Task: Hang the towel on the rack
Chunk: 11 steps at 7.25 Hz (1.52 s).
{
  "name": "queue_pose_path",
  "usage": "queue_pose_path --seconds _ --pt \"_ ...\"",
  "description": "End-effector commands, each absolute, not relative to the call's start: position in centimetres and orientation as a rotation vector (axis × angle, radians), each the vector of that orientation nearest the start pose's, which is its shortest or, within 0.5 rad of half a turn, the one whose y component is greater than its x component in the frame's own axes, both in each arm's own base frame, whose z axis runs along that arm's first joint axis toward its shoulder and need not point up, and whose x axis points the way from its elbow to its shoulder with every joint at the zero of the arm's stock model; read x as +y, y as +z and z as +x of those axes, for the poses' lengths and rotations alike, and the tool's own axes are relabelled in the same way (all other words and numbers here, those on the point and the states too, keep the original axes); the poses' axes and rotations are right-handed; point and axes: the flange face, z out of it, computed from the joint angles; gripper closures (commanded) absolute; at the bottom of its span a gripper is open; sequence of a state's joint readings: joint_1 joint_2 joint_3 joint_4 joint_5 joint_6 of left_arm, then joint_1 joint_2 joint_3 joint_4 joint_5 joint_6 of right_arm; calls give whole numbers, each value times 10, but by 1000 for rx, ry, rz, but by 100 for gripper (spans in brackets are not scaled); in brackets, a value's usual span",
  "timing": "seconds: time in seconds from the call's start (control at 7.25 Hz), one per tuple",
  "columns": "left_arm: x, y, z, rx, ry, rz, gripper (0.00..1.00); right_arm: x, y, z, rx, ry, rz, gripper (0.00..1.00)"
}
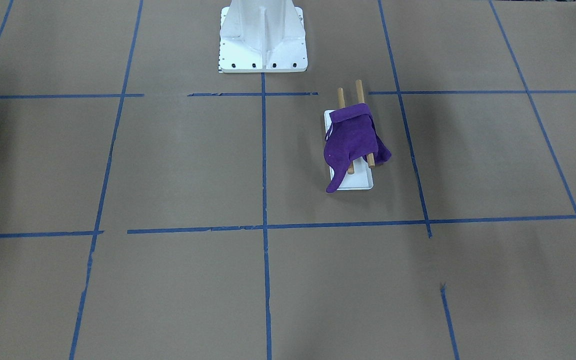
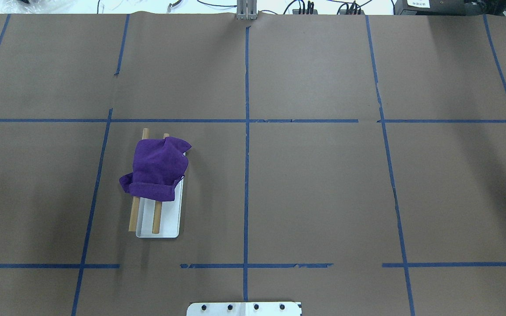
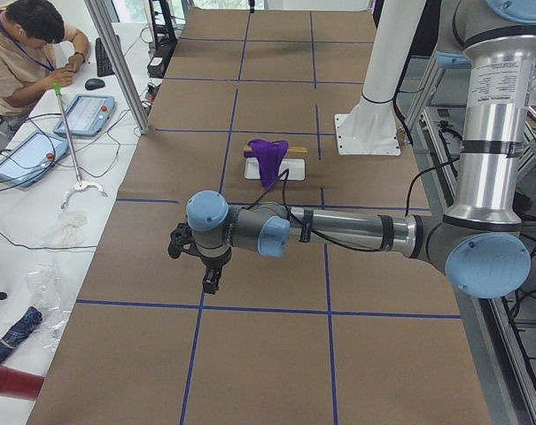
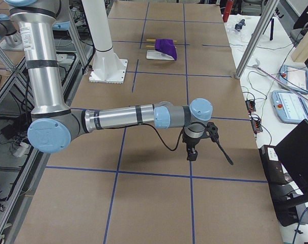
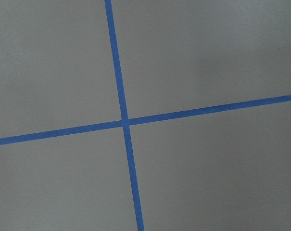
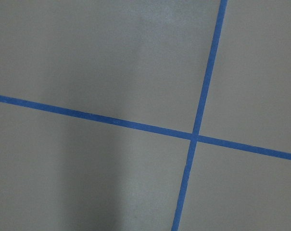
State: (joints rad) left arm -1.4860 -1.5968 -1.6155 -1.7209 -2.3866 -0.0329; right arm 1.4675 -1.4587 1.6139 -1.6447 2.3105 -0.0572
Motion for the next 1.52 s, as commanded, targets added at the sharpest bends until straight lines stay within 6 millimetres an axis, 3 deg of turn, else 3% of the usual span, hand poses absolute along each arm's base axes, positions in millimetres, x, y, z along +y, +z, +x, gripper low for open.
queue_pose_path --seconds 0.0,0.55,0.69,0.97,1.38 --pt "-523 600 -17 816 155 197 0 -540 593 8 -745 -185 54 0" --pt "-522 597 -17 813 159 202 0 -546 593 -2 -752 -222 108 0" --pt "-521 585 -17 814 170 225 0 -543 600 -2 -751 -217 95 0" --pt "-521 585 -15 815 174 227 0 -546 607 -19 -751 -241 72 0" --pt "-523 590 -1 818 194 209 0 -549 627 -24 -755 -239 40 0"
